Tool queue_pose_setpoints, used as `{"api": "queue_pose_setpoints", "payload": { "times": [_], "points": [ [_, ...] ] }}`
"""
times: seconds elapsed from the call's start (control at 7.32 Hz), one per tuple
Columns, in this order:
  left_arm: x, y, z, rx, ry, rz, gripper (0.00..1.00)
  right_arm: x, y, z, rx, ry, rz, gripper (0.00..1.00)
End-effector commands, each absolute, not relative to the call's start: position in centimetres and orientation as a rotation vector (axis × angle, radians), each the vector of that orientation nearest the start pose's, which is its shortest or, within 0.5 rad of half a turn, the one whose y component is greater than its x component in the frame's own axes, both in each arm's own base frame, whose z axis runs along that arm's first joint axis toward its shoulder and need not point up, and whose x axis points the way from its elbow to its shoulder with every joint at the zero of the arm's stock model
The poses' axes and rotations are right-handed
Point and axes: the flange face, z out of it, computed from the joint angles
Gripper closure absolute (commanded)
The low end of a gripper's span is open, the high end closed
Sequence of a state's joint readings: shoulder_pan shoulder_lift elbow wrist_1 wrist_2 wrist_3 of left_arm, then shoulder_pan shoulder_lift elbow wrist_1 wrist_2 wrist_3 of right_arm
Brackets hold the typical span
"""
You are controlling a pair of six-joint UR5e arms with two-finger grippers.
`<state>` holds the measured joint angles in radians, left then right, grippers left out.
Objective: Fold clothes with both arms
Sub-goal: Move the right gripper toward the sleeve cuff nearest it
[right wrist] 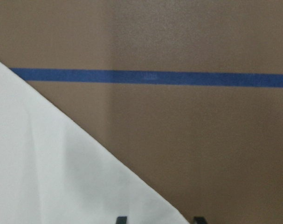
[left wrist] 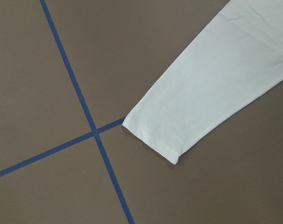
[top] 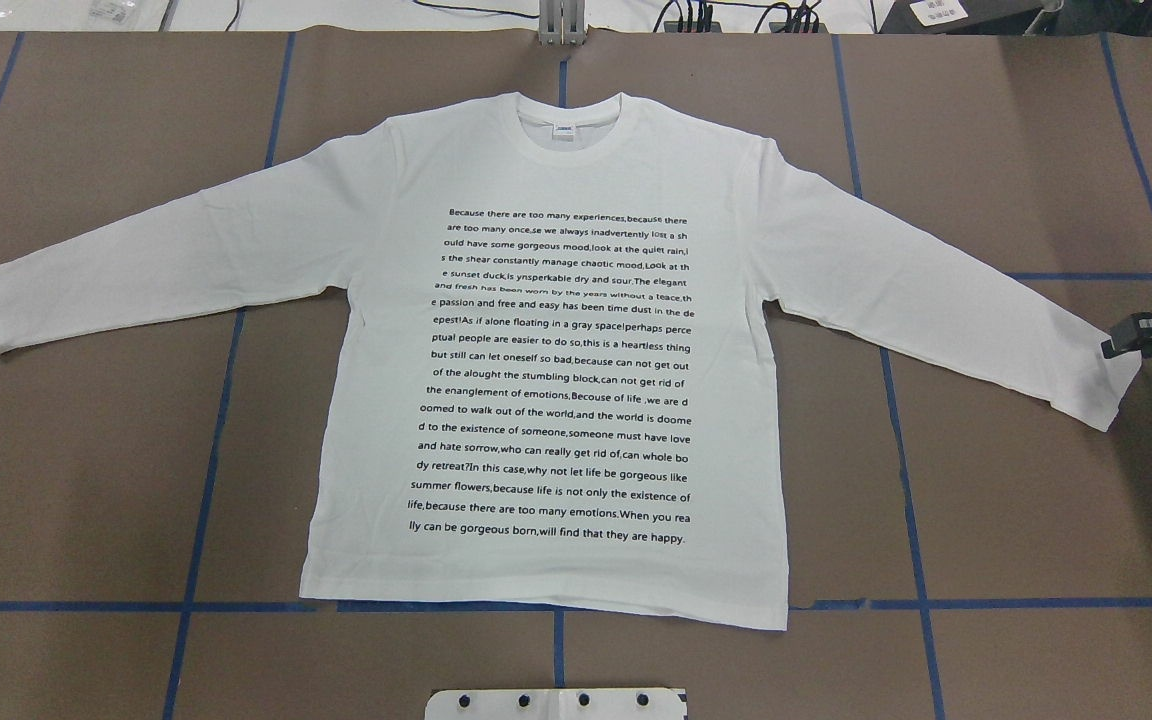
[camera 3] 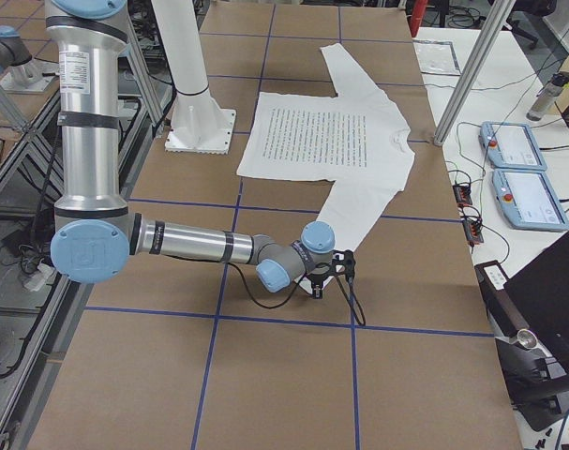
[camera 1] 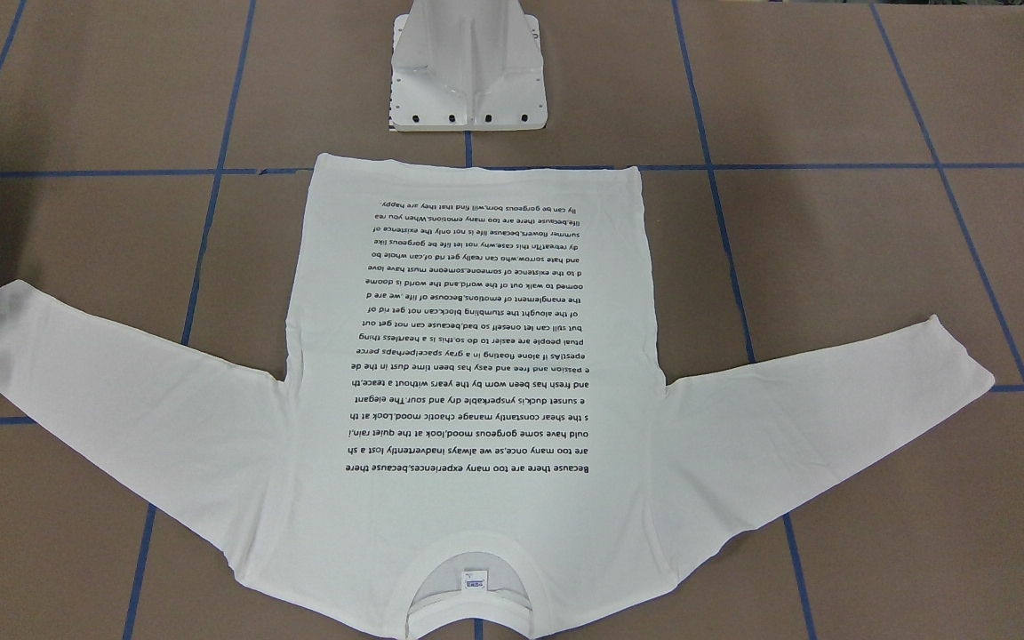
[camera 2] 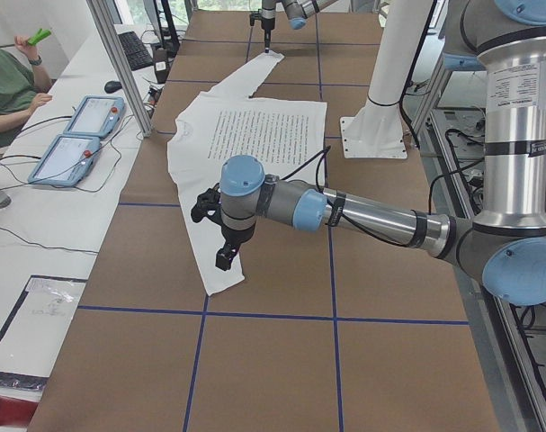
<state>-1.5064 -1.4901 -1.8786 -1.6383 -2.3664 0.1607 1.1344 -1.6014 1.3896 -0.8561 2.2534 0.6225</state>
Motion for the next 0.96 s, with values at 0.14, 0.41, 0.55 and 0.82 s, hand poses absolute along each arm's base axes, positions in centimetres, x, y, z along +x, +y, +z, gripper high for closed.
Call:
{"api": "queue_pose_setpoints", "payload": {
  "times": [0.14,0.41,0.55,0.82],
  "points": [
    [-3.2,-46.6,53.6,0.317,0.779,0.329,0.0,-14.5,-47.7,69.6,0.069,-0.812,0.007,0.45],
    [-3.3,-46.6,53.6,0.317,0.779,0.327,0.0,-14.5,-47.7,69.7,0.067,-0.812,0.009,0.73],
    [-3.3,-46.5,53.7,0.316,0.779,0.327,0.0,-14.6,-48.0,69.2,0.075,-0.818,0.005,1.0],
    [-3.3,-46.5,53.7,0.316,0.779,0.327,0.0,-14.6,-48.3,68.1,0.094,-0.83,-0.001,1.0]
  ]
}}
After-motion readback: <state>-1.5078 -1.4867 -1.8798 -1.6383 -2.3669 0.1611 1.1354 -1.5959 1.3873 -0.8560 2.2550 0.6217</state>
